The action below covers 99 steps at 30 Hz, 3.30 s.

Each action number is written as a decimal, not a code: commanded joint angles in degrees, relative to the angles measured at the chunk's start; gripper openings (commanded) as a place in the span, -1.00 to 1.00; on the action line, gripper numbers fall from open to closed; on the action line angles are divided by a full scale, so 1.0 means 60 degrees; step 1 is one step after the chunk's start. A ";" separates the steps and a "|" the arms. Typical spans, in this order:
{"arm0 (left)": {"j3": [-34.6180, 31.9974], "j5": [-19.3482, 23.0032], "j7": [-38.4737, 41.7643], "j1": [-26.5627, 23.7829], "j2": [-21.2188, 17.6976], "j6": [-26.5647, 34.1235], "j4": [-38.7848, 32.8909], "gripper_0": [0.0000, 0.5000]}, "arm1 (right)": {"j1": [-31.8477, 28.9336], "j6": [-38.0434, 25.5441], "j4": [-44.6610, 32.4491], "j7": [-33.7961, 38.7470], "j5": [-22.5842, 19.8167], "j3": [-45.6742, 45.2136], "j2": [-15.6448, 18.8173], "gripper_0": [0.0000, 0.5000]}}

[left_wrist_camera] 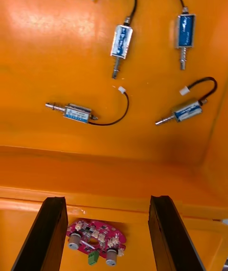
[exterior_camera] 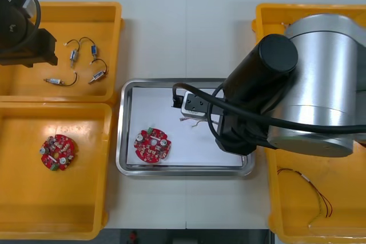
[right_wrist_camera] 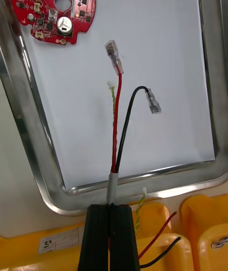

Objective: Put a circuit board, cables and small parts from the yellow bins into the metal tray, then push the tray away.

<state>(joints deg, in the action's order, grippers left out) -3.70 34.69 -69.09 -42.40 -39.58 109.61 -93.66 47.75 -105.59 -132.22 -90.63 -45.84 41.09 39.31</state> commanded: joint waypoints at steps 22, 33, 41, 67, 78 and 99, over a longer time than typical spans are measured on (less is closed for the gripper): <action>0.0222 0.0005 0.5583 -0.0785 0.0004 -0.2872 0.3774 1.00 | 0.0245 0.3082 0.3008 -0.1346 0.0682 0.2850 -0.0282 -1.00; 0.1423 -0.0039 0.5656 -0.0785 0.0077 -0.3883 0.4609 1.00 | 0.0231 0.3405 0.3271 -0.1448 0.0697 0.2952 -0.0253 -0.38; 0.1423 -0.0332 0.5627 -0.0771 0.0356 -0.4117 0.4873 1.00 | 0.0231 0.3405 0.3242 -0.1463 0.0668 0.2908 -0.0165 1.00; 0.1027 -0.0713 0.5290 -0.0800 0.0532 -0.4337 0.5005 -1.00 | 0.0245 -0.0734 0.1470 -0.1507 0.0624 -0.1779 -0.1293 1.00; 0.0192 -0.0640 0.4894 -0.0844 0.0209 -0.1876 0.2705 -0.99 | -0.0077 -0.0734 0.0737 -0.1185 0.0448 -0.4475 -0.0882 1.00; 0.2287 0.0518 0.4645 -0.0844 0.0942 0.0065 -0.1441 -0.99 | -0.1600 -0.0734 0.1338 -0.0672 0.1151 -0.7639 -0.0004 1.00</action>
<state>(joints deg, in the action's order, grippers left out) 7.15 37.22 -37.68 -44.97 -36.09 109.41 -99.08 38.41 -109.86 -125.43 -96.38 -39.10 -1.71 37.54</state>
